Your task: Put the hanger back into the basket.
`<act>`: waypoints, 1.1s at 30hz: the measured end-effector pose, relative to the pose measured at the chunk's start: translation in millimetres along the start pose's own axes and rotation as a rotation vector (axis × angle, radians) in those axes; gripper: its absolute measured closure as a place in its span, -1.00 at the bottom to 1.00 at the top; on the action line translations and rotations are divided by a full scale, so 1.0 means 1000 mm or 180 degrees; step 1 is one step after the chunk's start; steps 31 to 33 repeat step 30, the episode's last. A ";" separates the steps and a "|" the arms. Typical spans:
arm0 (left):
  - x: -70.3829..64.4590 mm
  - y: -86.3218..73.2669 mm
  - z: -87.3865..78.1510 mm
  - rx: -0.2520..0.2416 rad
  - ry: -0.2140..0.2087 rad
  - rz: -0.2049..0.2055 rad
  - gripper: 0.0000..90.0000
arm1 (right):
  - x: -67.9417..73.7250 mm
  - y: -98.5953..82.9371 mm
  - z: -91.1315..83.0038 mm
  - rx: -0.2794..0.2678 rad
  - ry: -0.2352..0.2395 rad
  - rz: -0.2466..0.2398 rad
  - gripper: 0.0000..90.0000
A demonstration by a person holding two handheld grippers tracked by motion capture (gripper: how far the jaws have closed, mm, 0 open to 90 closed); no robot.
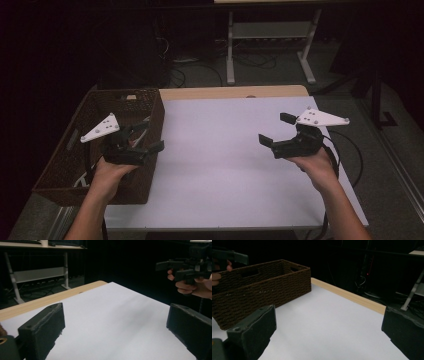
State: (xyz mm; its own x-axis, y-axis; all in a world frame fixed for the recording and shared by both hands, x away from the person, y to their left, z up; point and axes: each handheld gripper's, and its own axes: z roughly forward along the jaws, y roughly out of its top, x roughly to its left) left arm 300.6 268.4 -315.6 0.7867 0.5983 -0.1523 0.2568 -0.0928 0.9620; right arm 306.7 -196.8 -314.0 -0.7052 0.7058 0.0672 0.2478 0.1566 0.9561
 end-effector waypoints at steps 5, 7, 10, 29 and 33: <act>-0.005 -0.003 0.005 -0.0024 -0.0024 -0.0009 -1.00 | -0.001 0.004 -0.002 -0.0075 0.0015 -0.0004 -1.00; -0.006 -0.004 0.006 0.0005 -0.0017 0.0026 -1.00 | -0.001 0.004 -0.003 -0.0083 0.0027 -0.0018 -1.00; -0.008 -0.005 0.009 0.0005 -0.0031 0.0019 -1.00 | 0.000 0.004 -0.006 -0.0087 0.0030 -0.0026 -1.00; -0.010 -0.008 0.013 0.0019 -0.0064 0.0008 -1.00 | -0.001 -0.001 -0.012 -0.0112 0.0018 -0.0030 -1.00; -0.010 -0.008 0.013 0.0012 -0.0070 0.0009 -1.00 | -0.001 -0.002 -0.012 -0.0122 0.0017 -0.0015 -1.00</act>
